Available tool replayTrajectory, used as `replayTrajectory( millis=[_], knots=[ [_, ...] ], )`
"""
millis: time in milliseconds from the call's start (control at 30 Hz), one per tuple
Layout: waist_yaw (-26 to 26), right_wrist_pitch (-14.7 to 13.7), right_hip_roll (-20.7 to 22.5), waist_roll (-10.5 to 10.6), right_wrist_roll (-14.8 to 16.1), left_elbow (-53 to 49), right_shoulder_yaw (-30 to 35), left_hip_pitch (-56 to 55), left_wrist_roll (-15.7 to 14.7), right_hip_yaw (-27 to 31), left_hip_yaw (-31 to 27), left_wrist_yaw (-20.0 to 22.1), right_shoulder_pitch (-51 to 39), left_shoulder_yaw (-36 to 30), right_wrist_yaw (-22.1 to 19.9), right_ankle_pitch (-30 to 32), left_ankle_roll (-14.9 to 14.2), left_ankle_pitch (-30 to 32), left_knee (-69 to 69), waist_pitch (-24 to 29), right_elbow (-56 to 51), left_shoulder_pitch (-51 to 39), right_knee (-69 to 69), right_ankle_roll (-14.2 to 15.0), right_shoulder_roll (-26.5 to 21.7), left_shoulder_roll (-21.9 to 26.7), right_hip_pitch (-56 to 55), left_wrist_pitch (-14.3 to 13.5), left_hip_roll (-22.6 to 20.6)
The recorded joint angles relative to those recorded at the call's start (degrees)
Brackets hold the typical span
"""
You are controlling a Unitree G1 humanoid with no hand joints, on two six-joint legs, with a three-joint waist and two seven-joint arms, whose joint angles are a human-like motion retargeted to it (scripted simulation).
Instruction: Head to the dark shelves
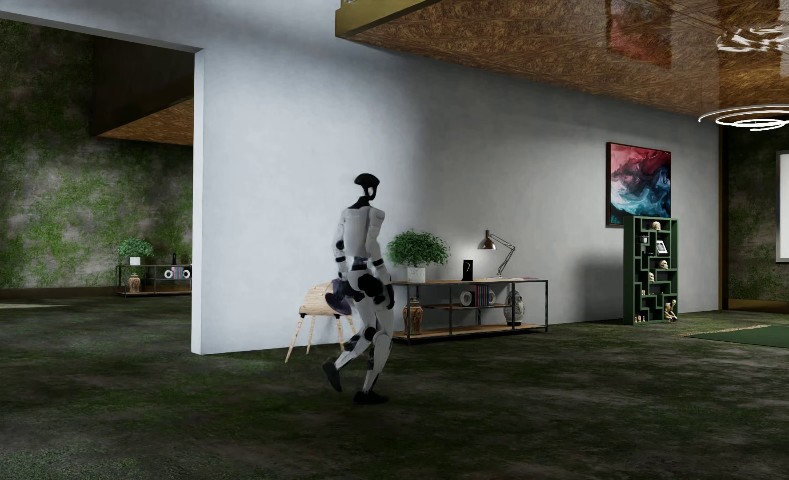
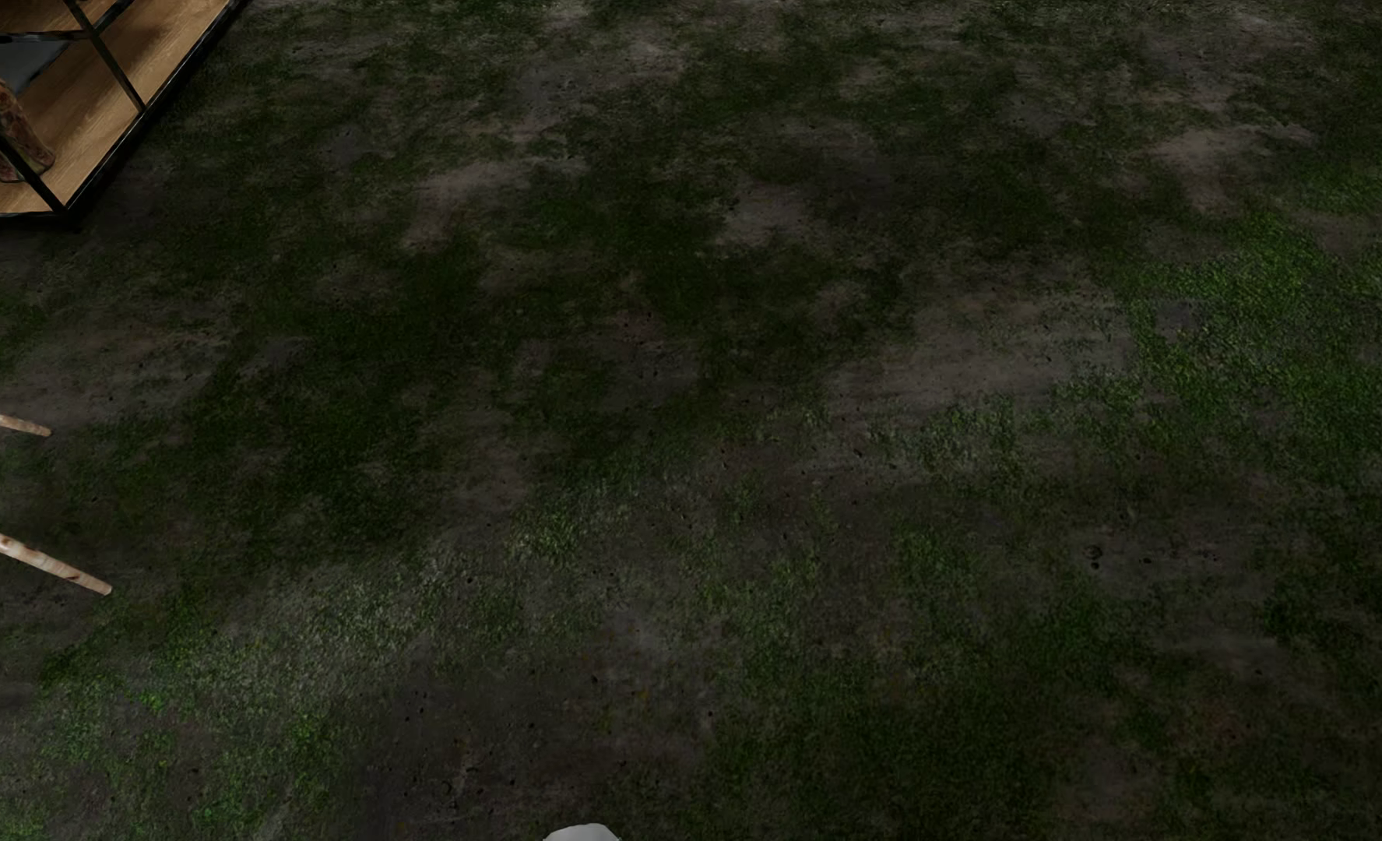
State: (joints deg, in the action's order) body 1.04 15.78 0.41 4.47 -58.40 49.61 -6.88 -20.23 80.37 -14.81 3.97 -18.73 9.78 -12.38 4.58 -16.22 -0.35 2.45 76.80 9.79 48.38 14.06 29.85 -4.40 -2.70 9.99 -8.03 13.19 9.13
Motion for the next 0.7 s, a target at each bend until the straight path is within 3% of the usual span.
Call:
replayTrajectory(
  millis=[67,133,167,200,233,267,300,333,367,400,433,467,500,533,567,600,633,700],
  knots=[
    [2.31,-3.73,0.73,0.02,1.31,-5.60,1.71,-7.53,-5.99,0.40,0.13,4.05,-5.44,9.99,-1.63,-3.01,1.15,-1.78,-11.11,-0.36,-2.08,4.78,-3.21,1.12,-1.26,-3.71,6.24,1.55,0.22],
    [3.88,-5.77,1.39,-0.13,5.19,-8.65,2.37,-10.38,-13.74,-0.40,1.84,8.87,-10.21,18.36,-3.25,-6.01,2.88,-0.59,-33.09,-0.53,-5.48,6.85,-6.28,2.35,-2.86,-7.90,12.40,2.78,-1.01],
    [4.28,-5.99,1.80,-0.26,6.91,-9.04,2.70,-9.38,-15.57,-1.21,2.54,10.50,-12.33,20.52,-4.28,-6.70,0.74,2.32,-48.90,-0.64,-7.03,6.70,-8.94,2.94,-3.70,-9.38,15.77,3.38,-3.15],
    [4.51,-6.05,2.54,-0.45,7.93,-8.85,3.17,-8.50,-15.02,-2.21,2.20,10.48,-14.16,21.03,-5.49,-7.26,-0.58,2.74,-63.09,-0.74,-8.31,6.02,-11.59,3.44,-4.50,-9.84,19.23,4.40,-6.06],
    [4.74,-5.88,3.11,-0.70,8.97,-7.88,3.09,-8.72,-12.46,-3.22,0.26,9.11,-15.49,20.07,-6.82,-7.87,-4.10,-0.40,-70.96,-0.75,-9.23,4.82,-13.40,3.94,-4.98,-9.40,22.64,4.31,-9.26],
    [4.76,-5.12,3.32,-0.92,9.95,-6.26,2.80,-9.81,-9.41,-4.35,1.47,7.43,-16.52,19.05,-7.43,-8.26,-1.73,-1.97,-70.86,-0.70,-9.45,2.92,-13.88,4.71,-5.33,-8.77,25.40,3.74,-10.98],
    [4.79,-4.20,3.15,-1.31,10.89,-4.21,2.77,-10.49,-5.51,-5.43,5.28,5.11,-17.20,17.82,-7.12,-8.17,2.26,0.46,-66.34,-0.68,-9.17,0.77,-13.11,5.72,-5.52,-7.86,27.66,3.23,-11.28],
    [5.23,-2.99,2.47,-2.08,10.49,-2.89,4.22,-11.18,-1.41,-5.32,7.45,3.30,-17.88,16.98,-5.81,-6.33,7.48,3.57,-60.49,-0.53,-8.27,-1.02,-10.83,5.77,-5.68,-7.21,29.75,2.75,-10.90],
    [5.70,-2.19,1.13,-3.12,8.84,-3.22,7.01,-10.65,0.88,-3.74,9.90,2.81,-18.57,18.04,-4.77,-2.51,10.12,7.33,-54.65,-0.24,-7.05,-1.84,-5.99,4.65,-5.48,-7.24,30.46,2.58,-9.20],
    [6.02,-1.54,-1.68,-4.37,6.24,-4.14,10.52,-10.66,1.42,-2.58,12.08,3.72,-19.06,20.13,-3.16,3.68,11.23,5.12,-48.23,0.09,-5.73,-2.16,1.95,5.57,-5.49,-7.93,29.22,2.64,-7.89],
    [6.04,-0.86,-5.21,-5.67,4.62,-4.76,12.58,-9.37,1.01,-1.42,13.67,6.07,-18.74,22.37,-1.60,10.18,11.52,1.03,-44.16,0.34,-5.27,-2.89,12.85,4.74,-5.27,-9.05,26.12,3.92,-7.78],
    [5.68,-0.55,-9.23,-6.91,4.17,-4.59,13.17,-6.99,-0.66,-0.13,14.58,8.77,-17.31,24.31,-0.34,16.94,11.33,-2.49,-42.52,0.56,-6.28,-4.48,24.99,6.42,-4.98,-10.49,21.34,5.22,-8.81],
    [4.88,-0.78,-12.60,-8.01,4.83,-3.34,12.49,-3.95,-1.09,1.85,14.95,10.40,-15.00,24.29,-0.56,19.65,11.10,-4.94,-42.83,0.78,-8.35,-6.89,35.53,5.05,-4.61,-11.21,15.35,6.10,-10.41],
    [3.80,-1.64,-13.79,-8.86,7.03,-1.99,10.60,-0.50,0.45,4.62,14.72,10.75,-11.96,22.24,-2.11,15.49,10.74,-6.53,-44.36,0.95,-10.97,-9.81,43.35,3.29,-3.69,-11.04,8.66,6.40,-11.99],
    [2.67,-2.34,-14.27,-9.36,9.11,-1.32,8.75,3.41,2.59,7.38,14.06,11.20,-8.70,19.11,-3.68,13.90,10.34,-7.44,-47.07,1.07,-13.06,-12.79,48.62,3.10,-2.98,-10.66,1.89,5.18,-13.47],
    [1.50,-3.22,-14.41,-9.55,11.56,-1.34,6.59,7.20,4.28,9.67,13.06,13.06,-5.29,16.05,-5.40,14.51,10.04,-7.95,-50.21,1.06,-14.88,-15.50,51.01,1.86,-2.43,-10.07,-4.65,2.13,-14.99],
    [0.32,-3.04,-14.06,-9.56,13.31,-2.06,4.89,10.82,4.44,11.44,11.68,14.02,-2.43,13.92,-6.23,15.26,9.82,-8.48,-53.17,0.88,-15.60,-18.52,50.51,2.58,-1.85,-9.86,-10.35,-1.08,-16.32],
    [-2.01,-1.80,-13.35,-9.44,15.35,-5.96,1.85,17.10,1.36,12.47,8.47,15.54,2.44,11.16,-6.13,14.82,9.41,-10.49,-57.27,0.44,-15.43,-24.03,41.12,1.42,-1.30,-9.37,-18.56,-6.34,-18.33]
  ],
)
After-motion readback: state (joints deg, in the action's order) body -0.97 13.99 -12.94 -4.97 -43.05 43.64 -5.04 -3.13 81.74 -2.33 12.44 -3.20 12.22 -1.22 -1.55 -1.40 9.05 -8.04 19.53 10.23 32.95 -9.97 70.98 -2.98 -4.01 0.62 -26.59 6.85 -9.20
